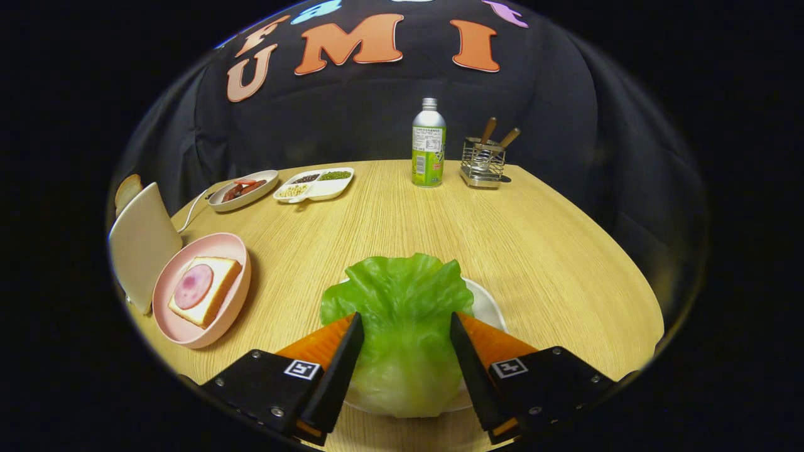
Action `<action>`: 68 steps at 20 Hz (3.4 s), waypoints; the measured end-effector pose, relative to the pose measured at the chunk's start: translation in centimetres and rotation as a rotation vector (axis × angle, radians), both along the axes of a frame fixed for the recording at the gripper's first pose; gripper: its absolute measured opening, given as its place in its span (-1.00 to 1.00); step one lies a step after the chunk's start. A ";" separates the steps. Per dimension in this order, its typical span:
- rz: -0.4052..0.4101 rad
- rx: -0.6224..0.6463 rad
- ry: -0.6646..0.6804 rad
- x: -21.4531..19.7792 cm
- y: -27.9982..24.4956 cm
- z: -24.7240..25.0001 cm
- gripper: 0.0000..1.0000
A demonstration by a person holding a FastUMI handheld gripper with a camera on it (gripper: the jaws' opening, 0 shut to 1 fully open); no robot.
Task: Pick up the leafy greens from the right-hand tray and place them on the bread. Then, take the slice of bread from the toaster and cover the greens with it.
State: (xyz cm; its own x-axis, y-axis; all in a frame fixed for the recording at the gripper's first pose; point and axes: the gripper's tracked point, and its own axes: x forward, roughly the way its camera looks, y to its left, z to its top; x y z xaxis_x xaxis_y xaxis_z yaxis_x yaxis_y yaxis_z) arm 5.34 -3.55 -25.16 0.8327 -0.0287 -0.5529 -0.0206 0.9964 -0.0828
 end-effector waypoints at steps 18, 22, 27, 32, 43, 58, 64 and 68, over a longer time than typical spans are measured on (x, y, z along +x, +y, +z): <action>-0.001 0.008 -0.118 0.3 2.9 5.2 -0.89; 0.067 0.028 -0.125 0.0 6.5 6.5 -0.89; 0.142 0.061 -0.132 -0.3 11.5 7.6 -0.89; 0.222 0.072 -0.129 -0.9 16.6 7.8 -0.89; 0.334 0.104 -0.064 -1.5 24.3 4.7 -0.89; 0.247 0.031 -0.067 -1.1 24.0 3.7 0.35; 0.231 0.018 -0.150 -0.7 24.4 7.2 0.87; 0.218 -0.005 -0.221 -0.3 25.3 11.0 0.95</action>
